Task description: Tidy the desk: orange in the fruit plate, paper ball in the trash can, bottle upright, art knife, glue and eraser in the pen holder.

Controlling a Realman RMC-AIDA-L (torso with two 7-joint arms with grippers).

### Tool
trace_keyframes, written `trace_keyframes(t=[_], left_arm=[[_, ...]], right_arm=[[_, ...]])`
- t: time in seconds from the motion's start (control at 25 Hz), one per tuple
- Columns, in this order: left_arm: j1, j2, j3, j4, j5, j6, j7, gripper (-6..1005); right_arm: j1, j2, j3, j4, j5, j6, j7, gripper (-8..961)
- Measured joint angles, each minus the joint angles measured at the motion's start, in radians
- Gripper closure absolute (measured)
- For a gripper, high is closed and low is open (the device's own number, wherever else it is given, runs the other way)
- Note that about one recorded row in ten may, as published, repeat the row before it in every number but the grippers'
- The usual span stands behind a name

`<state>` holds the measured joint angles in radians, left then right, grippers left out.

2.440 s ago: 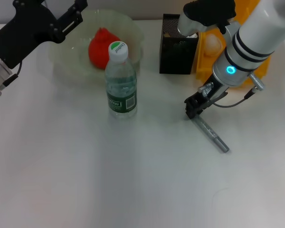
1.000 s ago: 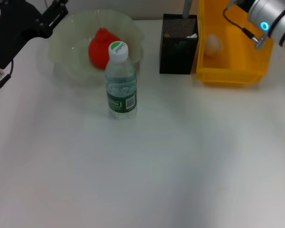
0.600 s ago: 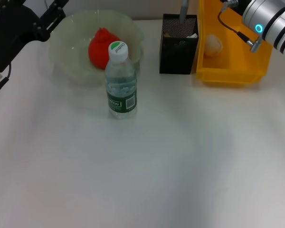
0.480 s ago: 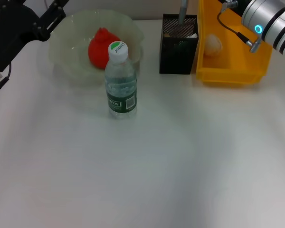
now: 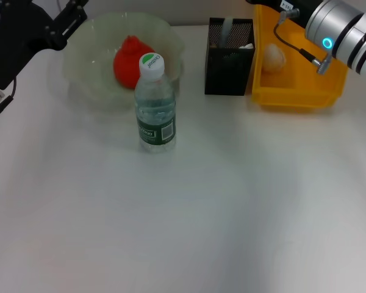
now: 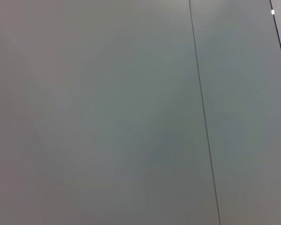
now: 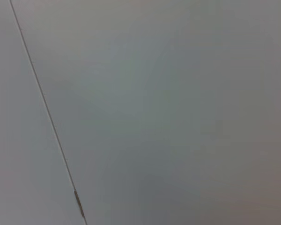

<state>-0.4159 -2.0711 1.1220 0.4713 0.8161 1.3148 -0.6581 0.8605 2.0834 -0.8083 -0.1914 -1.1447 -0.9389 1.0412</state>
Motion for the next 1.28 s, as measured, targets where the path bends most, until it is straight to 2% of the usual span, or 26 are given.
trace_keyframes(t=[0.16, 0.32, 0.4, 0.44, 0.48, 0.56, 0.6, 0.68, 0.72, 0.76, 0.8, 0.92, 1.04, 1.08, 1.12, 1.28], left_arm=[[-0.004, 0.0, 0.0, 0.0, 0.0, 0.0, -0.004, 333], [-0.005, 0.002, 0.0, 0.001, 0.001, -0.001, -0.017, 332], [-0.007, 0.006, 0.003, 0.003, 0.007, -0.002, -0.048, 332], [-0.009, 0.022, 0.006, 0.005, 0.031, 0.006, -0.099, 332], [-0.009, 0.022, 0.006, 0.005, 0.031, 0.006, -0.099, 332], [-0.01, 0.053, 0.008, 0.01, 0.078, 0.037, -0.17, 332], [-0.009, 0.077, 0.005, 0.018, 0.116, 0.069, -0.221, 331], [-0.006, 0.106, 0.001, 0.035, 0.166, 0.114, -0.284, 331], [-0.003, 0.129, -0.003, 0.054, 0.208, 0.15, -0.337, 330], [-0.003, 0.129, -0.003, 0.054, 0.208, 0.15, -0.337, 330], [0.002, 0.177, -0.006, 0.1, 0.302, 0.226, -0.452, 330], [0.003, 0.21, -0.027, 0.143, 0.402, 0.308, -0.542, 328], [-0.004, 0.217, -0.086, 0.173, 0.518, 0.387, -0.606, 327], [-0.004, 0.217, -0.086, 0.173, 0.518, 0.387, -0.606, 327], [-0.016, 0.212, -0.12, 0.176, 0.596, 0.436, -0.641, 327], [-0.032, 0.201, -0.127, 0.175, 0.689, 0.453, -0.702, 326]], right_arm=[[-0.025, 0.001, -0.002, -0.009, 0.0, -0.059, -0.005, 435], [-0.109, 0.002, -0.002, -0.064, 0.006, -0.248, -0.028, 346], [-0.157, 0.001, -0.001, -0.099, 0.009, -0.359, -0.035, 344], [-0.181, 0.0, -0.001, -0.119, 0.008, -0.411, -0.035, 344], [-0.205, -0.001, -0.001, -0.141, 0.005, -0.46, -0.028, 343], [-0.252, -0.005, -0.016, -0.205, -0.014, -0.542, 0.02, 341], [-0.27, -0.007, -0.026, -0.24, -0.027, -0.566, 0.048, 340], [-0.302, -0.015, -0.054, -0.333, -0.099, -0.604, 0.166, 339], [-0.311, -0.02, -0.064, -0.383, -0.148, -0.614, 0.235, 338], [-0.314, -0.023, -0.071, -0.423, -0.193, -0.621, 0.291, 337], [-0.315, -0.027, -0.075, -0.464, -0.25, -0.629, 0.354, 337], [-0.288, -0.033, -0.08, -0.543, -0.423, -0.657, 0.503, 308], [-0.219, -0.049, -0.099, -0.542, -0.606, -0.733, 0.593, 228], [-0.203, -0.048, -0.102, -0.531, -0.631, -0.75, 0.596, 201], [-0.194, -0.045, -0.106, -0.526, -0.647, -0.759, 0.598, 174], [-0.202, -0.02, -0.115, -0.541, -0.67, -0.759, 0.581, 137]])
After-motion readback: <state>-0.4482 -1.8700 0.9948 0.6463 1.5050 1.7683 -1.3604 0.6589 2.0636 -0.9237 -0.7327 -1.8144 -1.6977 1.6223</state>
